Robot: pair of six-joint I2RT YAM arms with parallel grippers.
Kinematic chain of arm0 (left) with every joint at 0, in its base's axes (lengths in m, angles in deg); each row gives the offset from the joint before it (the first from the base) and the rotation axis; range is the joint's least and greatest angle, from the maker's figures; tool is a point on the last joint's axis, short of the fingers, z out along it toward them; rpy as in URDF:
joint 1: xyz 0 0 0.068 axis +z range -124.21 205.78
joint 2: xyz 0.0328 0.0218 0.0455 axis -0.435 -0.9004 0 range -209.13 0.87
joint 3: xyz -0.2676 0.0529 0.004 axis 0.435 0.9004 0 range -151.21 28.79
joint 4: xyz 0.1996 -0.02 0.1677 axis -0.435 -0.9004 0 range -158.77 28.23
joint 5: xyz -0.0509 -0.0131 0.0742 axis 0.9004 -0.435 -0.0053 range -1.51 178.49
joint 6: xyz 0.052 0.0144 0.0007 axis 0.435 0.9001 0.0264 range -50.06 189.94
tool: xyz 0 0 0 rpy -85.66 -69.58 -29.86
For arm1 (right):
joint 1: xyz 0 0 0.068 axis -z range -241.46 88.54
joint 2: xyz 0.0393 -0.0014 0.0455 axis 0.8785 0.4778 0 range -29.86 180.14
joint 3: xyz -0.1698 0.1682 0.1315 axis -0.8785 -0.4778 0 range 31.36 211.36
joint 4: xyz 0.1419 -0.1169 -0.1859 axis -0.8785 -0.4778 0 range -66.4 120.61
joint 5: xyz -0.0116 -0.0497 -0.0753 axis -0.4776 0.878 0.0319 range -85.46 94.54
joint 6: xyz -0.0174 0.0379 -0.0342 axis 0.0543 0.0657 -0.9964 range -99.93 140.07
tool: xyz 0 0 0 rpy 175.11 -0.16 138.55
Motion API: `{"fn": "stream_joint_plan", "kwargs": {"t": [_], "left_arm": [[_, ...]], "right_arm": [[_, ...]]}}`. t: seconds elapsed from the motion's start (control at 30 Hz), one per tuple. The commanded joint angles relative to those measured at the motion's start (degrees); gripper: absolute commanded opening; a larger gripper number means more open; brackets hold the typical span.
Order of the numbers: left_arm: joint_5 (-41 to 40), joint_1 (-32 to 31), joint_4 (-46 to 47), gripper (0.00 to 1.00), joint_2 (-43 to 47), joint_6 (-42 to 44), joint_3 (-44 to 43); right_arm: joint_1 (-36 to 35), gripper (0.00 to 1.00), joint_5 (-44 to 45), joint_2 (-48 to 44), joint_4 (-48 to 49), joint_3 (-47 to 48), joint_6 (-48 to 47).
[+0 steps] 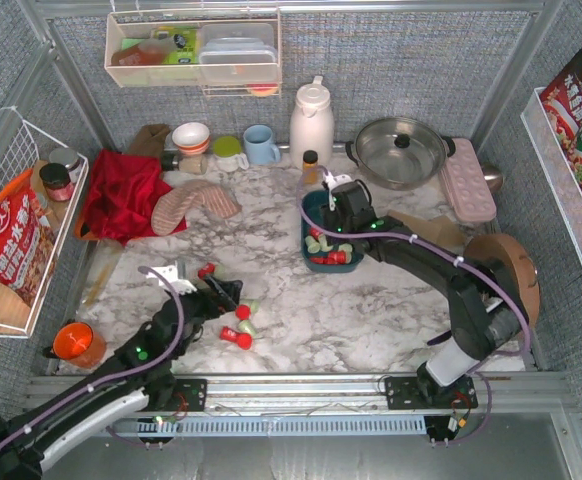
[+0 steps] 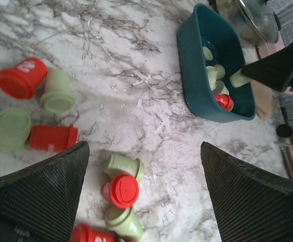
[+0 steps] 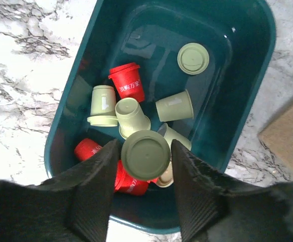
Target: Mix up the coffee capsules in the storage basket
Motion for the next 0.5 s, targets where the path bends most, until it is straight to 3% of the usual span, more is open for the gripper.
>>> {"fn": "stream_joint_plan", "kwargs": {"t": [0.0, 0.13, 0.2, 0.3, 0.33, 0.47], "left_arm": [[1.1, 0.0, -17.4, 0.99, 5.1, -8.9, -3.1], [1.6, 0.0, -27.5, 0.99, 0.6, -7.7, -10.1], [3.4, 0.0, -29.2, 0.99, -3.3, -6.9, -12.4], [6.0, 0.0, -29.6, 0.99, -7.1, -6.5, -14.7], [6.7, 0.0, -29.6, 0.99, -7.8, -6.3, -15.4], [6.8, 0.0, -31.4, 0.99, -8.2, -6.8, -16.9]], "right_arm": [[0.4, 0.55, -0.5, 2.8, 3.1, 0.7, -2.0], [0.4, 0.69, -1.2, 4.1, 4.7, 0.8, -1.4], [0.5, 0.79, -0.9, 4.7, 4.8, 1.0, -0.8], [0.5, 0.85, -0.3, 5.4, 3.0, 2.4, 0.1], [0.5, 0.96, 0.4, 5.6, 2.1, 2.9, 0.5], [0.5, 0.99, 3.7, 6.2, -2.6, 6.6, 1.1]]}}
